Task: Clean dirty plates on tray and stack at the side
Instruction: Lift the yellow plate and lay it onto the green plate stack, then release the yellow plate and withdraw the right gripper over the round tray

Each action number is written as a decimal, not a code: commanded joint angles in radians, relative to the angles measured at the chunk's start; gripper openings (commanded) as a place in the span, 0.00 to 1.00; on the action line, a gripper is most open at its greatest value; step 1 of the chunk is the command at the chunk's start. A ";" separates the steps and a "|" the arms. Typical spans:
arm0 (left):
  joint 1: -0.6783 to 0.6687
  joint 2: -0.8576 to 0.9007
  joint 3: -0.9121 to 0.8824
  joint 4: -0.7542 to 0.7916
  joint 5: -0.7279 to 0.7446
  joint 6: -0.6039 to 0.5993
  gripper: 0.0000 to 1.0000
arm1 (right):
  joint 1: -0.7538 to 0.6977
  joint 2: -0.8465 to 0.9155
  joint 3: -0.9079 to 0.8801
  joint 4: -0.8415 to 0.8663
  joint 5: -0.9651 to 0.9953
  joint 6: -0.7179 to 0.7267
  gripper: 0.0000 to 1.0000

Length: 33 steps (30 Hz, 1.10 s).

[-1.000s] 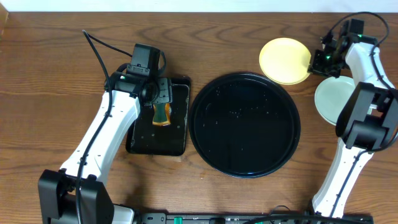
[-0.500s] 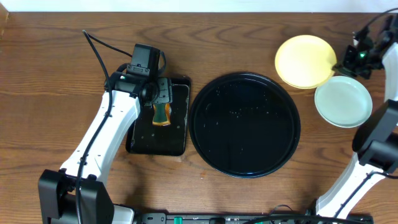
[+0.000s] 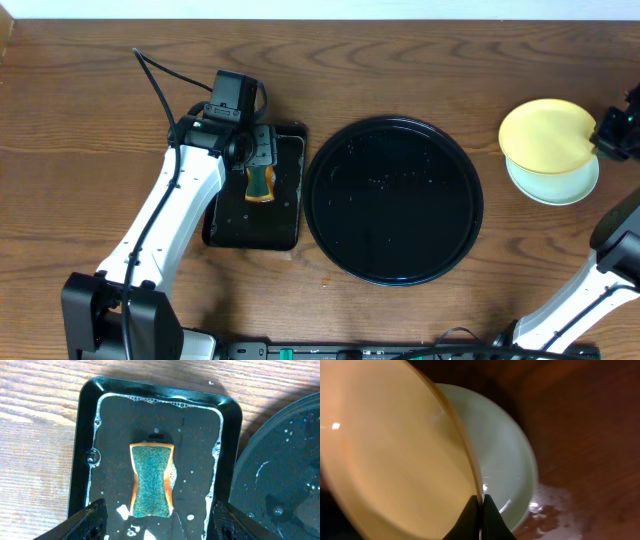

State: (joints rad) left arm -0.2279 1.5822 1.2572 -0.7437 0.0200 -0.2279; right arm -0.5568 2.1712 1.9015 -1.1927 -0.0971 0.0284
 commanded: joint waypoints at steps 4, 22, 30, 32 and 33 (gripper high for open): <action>0.002 -0.007 0.016 -0.003 -0.005 0.006 0.70 | -0.016 -0.026 -0.101 0.047 0.056 -0.018 0.01; 0.002 -0.007 0.016 -0.003 -0.005 0.006 0.70 | -0.056 -0.026 -0.107 0.048 0.021 0.074 0.37; 0.002 -0.007 0.016 -0.003 -0.005 0.006 0.70 | 0.040 -0.034 -0.101 -0.040 -0.381 -0.166 0.34; 0.002 -0.007 0.016 -0.003 -0.005 0.006 0.70 | 0.100 -0.034 -0.103 -0.083 -0.390 -0.239 0.34; 0.002 -0.007 0.016 -0.003 -0.005 0.006 0.70 | 0.128 -0.034 -0.103 -0.097 -0.390 -0.268 0.34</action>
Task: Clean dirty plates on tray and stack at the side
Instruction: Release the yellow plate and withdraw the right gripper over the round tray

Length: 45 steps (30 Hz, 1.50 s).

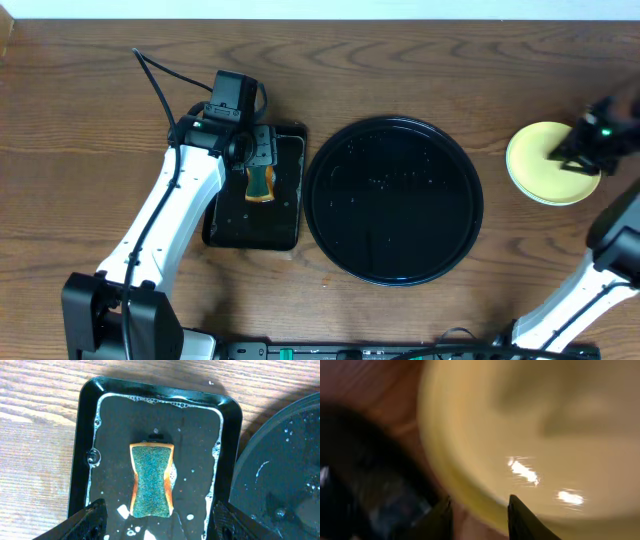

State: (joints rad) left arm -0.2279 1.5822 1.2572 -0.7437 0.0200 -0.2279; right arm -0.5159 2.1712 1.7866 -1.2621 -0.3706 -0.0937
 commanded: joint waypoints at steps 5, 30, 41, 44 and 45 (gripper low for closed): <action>0.002 -0.007 0.016 -0.003 -0.005 0.006 0.70 | 0.297 -0.034 0.010 0.010 -0.116 -0.179 0.14; 0.002 -0.007 0.016 -0.003 -0.005 0.006 0.70 | 0.868 -0.031 -0.272 0.726 0.195 -0.008 0.01; 0.002 -0.007 0.016 -0.003 -0.005 0.006 0.70 | 0.876 -0.031 -0.323 0.879 0.281 0.098 0.01; 0.002 -0.007 0.016 -0.003 -0.005 0.006 0.70 | 0.877 -0.030 -0.323 0.917 0.315 0.109 0.01; 0.002 -0.007 0.016 -0.003 -0.005 0.006 0.70 | 0.877 -0.029 -0.323 0.930 0.319 0.113 0.01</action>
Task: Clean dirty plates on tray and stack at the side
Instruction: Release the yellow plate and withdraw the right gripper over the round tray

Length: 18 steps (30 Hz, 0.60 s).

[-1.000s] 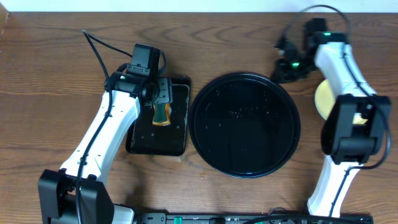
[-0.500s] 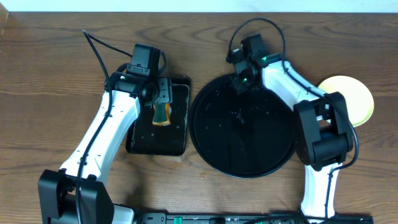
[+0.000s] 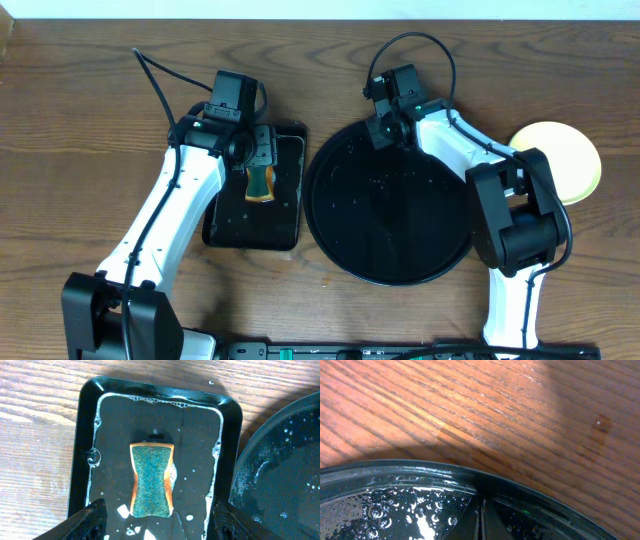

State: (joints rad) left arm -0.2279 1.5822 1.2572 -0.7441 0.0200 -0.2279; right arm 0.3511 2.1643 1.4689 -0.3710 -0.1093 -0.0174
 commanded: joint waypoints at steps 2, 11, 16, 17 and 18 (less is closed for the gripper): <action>0.002 -0.007 0.016 -0.003 -0.005 0.006 0.70 | 0.010 -0.019 -0.006 0.064 0.061 0.055 0.01; 0.002 -0.007 0.016 -0.003 -0.005 0.006 0.70 | 0.010 -0.018 -0.006 0.166 0.121 0.124 0.01; 0.002 -0.007 0.016 -0.003 -0.005 0.006 0.70 | 0.009 -0.018 -0.006 0.198 0.126 0.126 0.01; 0.002 -0.007 0.016 -0.003 -0.005 0.006 0.70 | 0.009 -0.018 -0.006 0.199 0.128 0.126 0.01; 0.002 -0.007 0.016 -0.003 -0.005 0.006 0.70 | 0.009 -0.018 -0.005 0.199 0.128 0.126 0.01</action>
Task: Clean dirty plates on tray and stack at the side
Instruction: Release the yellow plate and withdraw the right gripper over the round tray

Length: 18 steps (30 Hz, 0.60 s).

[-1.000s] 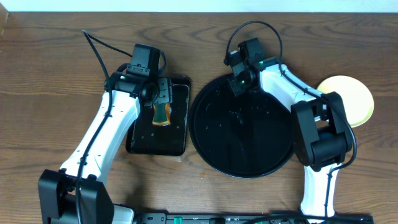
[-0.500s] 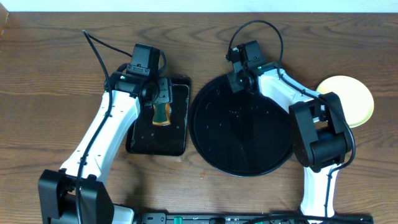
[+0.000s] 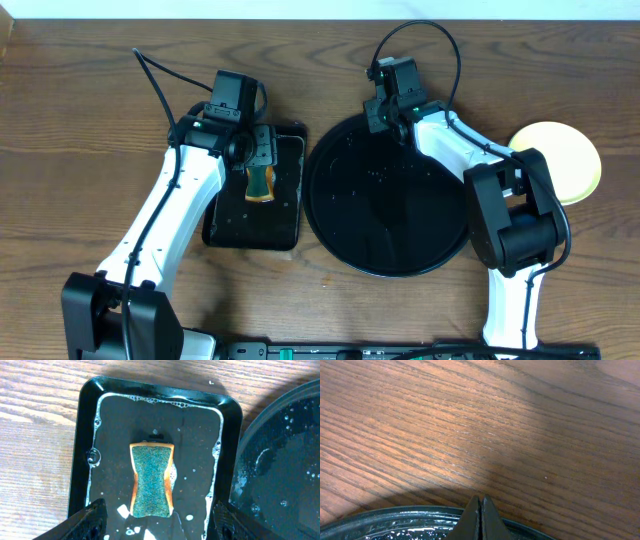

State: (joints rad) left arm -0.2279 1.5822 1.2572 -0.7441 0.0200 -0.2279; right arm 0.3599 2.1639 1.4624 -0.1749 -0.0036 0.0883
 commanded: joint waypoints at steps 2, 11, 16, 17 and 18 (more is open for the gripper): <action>0.002 -0.007 0.016 -0.003 -0.005 0.006 0.70 | 0.000 -0.026 0.004 -0.005 0.022 0.019 0.01; 0.003 -0.007 0.016 -0.001 -0.005 0.006 0.70 | -0.059 -0.179 0.008 -0.178 0.022 0.011 0.14; 0.003 -0.007 0.016 0.000 -0.014 0.007 0.70 | -0.122 -0.253 0.008 -0.335 0.021 0.011 0.42; 0.006 -0.007 0.016 0.000 -0.014 0.006 0.71 | -0.137 -0.265 0.008 -0.368 0.010 0.010 0.50; 0.012 -0.007 0.016 0.000 -0.013 0.006 0.71 | -0.159 -0.277 0.008 -0.405 -0.020 0.002 0.55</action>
State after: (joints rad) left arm -0.2279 1.5822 1.2572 -0.7429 0.0196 -0.2279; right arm 0.2489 1.9156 1.4651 -0.5220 0.0051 0.0998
